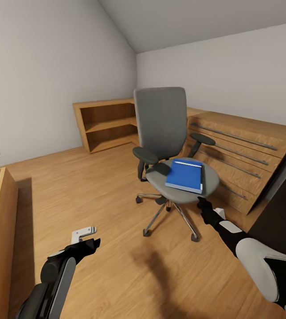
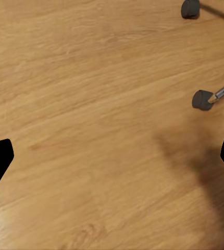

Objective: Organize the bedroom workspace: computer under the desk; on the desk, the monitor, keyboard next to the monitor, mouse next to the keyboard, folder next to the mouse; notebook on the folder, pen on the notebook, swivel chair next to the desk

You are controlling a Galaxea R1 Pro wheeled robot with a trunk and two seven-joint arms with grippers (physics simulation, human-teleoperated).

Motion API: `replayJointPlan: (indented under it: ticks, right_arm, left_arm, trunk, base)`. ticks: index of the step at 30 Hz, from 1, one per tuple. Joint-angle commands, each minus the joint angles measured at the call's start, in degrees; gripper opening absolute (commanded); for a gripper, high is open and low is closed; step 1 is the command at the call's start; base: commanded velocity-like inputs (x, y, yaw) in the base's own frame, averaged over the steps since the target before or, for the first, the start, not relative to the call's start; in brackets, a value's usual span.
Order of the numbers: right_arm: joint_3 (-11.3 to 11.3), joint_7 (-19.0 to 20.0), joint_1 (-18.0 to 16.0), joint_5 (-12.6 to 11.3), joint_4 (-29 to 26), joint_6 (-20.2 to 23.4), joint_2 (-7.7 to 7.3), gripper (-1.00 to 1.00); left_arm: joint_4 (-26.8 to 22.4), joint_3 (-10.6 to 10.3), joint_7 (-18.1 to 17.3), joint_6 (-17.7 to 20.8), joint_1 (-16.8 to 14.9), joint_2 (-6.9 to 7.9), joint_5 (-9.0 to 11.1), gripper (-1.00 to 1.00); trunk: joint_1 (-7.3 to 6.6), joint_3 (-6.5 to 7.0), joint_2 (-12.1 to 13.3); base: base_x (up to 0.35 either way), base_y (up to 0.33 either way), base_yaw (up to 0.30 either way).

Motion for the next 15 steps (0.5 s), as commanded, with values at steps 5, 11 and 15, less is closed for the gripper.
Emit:
replayJointPlan:
  ticks: [5,11,15]
  right_arm:
    - [-0.46,0.2,-0.03,-0.03,0.04,0.34,-0.01,1.0]
    - [-0.46,0.12,-0.03,-0.03,0.04,0.32,-0.01,1.0]
    - [-0.46,0.13,-0.03,-0.03,0.04,0.32,-0.01,1.0]
  left_arm:
    - [-0.07,0.05,0.42,0.22,-0.06,-0.04,0.61,1.0]
    - [-0.06,0.05,0.42,0.23,-0.06,-0.03,0.61,1.0]
    - [-0.06,0.05,0.42,0.26,-0.03,-0.04,0.61,1.0]
  trunk:
    - [-0.01,-0.05,-0.02]
    - [-0.01,-0.05,-0.02]
    - [-0.01,-0.05,-0.02]
  base:
    - [0.003,0.0,0.0]
    - [-0.078,0.0,0.0]
    - [-0.284,0.0,0.0]
